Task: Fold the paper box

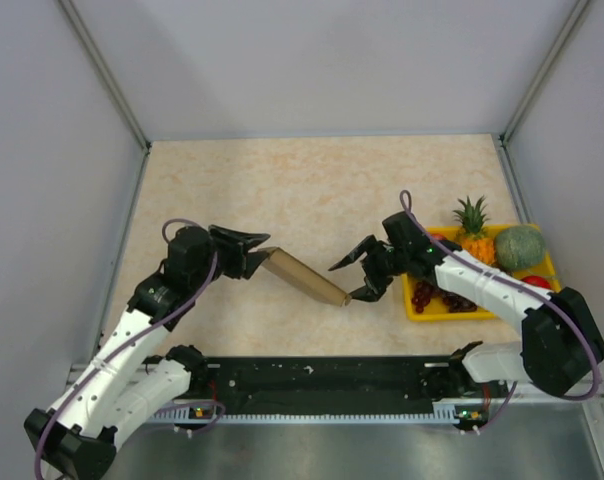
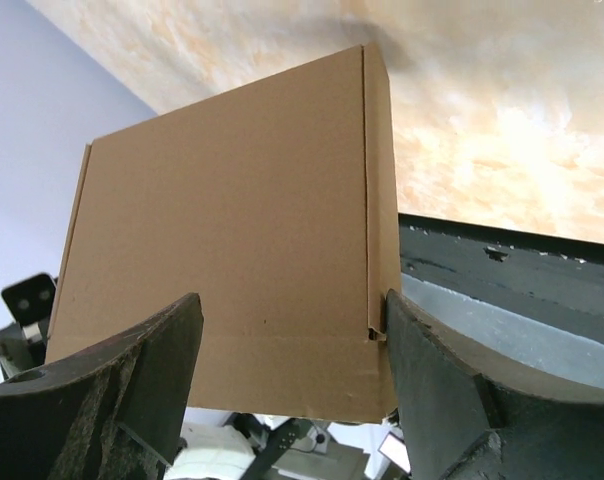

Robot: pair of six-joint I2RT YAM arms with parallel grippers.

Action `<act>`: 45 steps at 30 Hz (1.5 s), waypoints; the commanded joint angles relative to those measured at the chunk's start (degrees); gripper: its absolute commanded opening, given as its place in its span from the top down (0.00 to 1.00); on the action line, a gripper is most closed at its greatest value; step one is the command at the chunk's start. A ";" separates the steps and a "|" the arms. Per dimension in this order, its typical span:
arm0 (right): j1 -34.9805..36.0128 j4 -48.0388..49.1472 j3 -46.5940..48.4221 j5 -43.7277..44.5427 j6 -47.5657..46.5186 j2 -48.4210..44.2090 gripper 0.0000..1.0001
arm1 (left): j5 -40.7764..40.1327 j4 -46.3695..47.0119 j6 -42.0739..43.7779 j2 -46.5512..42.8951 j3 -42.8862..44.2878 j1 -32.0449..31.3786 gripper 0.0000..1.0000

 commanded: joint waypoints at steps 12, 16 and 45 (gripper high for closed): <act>-0.45 7.84 20.36 -4.24 2.20 7.88 0.29 | 4.69 -8.07 1.22 5.81 -3.03 -1.76 0.50; -0.45 7.66 21.95 -3.89 2.29 10.17 0.29 | 4.76 -9.38 2.18 7.73 -2.34 -0.70 0.50; -1.33 6.78 18.96 1.21 -0.96 10.88 0.29 | 3.10 -7.36 6.75 10.55 -1.11 1.84 0.42</act>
